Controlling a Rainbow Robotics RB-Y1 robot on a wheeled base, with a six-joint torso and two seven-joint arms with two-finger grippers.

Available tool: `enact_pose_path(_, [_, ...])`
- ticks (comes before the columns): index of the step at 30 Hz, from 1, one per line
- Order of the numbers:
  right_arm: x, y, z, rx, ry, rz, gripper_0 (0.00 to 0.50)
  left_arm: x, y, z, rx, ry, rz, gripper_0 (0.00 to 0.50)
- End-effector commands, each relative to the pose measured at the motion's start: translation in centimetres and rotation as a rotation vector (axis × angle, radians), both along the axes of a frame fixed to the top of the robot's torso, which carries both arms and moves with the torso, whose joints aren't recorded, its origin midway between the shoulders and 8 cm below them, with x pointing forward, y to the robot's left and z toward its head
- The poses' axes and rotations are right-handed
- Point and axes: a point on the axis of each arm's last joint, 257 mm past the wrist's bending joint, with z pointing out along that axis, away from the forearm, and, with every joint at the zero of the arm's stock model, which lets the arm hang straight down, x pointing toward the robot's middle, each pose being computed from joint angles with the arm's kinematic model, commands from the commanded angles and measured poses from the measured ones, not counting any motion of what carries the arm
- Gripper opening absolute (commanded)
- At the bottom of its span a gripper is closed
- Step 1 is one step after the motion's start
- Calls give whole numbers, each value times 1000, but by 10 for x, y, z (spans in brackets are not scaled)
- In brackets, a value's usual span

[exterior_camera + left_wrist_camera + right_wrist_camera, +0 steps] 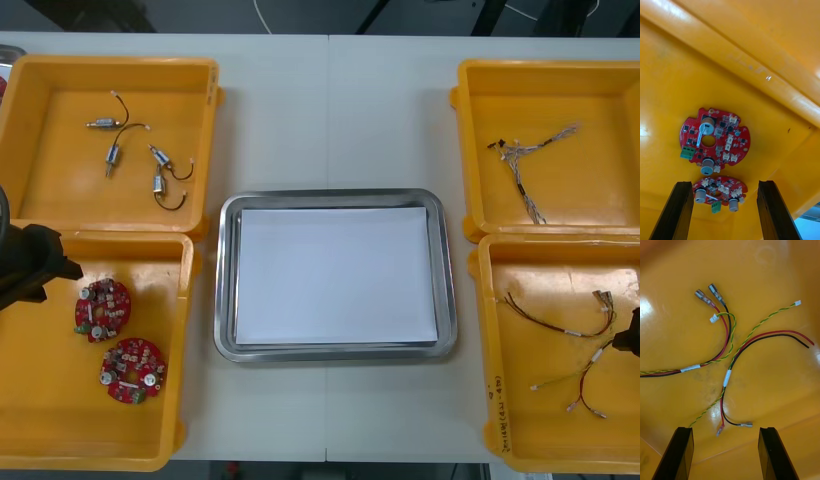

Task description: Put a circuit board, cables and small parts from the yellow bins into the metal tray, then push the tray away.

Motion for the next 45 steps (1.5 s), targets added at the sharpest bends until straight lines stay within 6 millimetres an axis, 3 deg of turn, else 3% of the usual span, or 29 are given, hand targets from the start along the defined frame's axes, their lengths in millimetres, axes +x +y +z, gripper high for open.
enact_pose_path(1, [1,3,-7,38,-23,-76,500,-26,-4,-24,4,65,60,500])
enact_pose_path(12, [17,3,-42,87,-49,-140,500,-39,-6,-49,4,120,127,500])
enact_pose_path(23, [13,12,-77,101,-8,-141,500,-46,-15,-62,-25,154,158,500])
enact_pose_path(31, [8,13,-92,106,7,-148,500,-37,-17,-74,-26,144,168,500])
enact_pose_path(45, [6,12,-101,93,-9,-148,500,-31,-15,-90,-14,145,180,500])
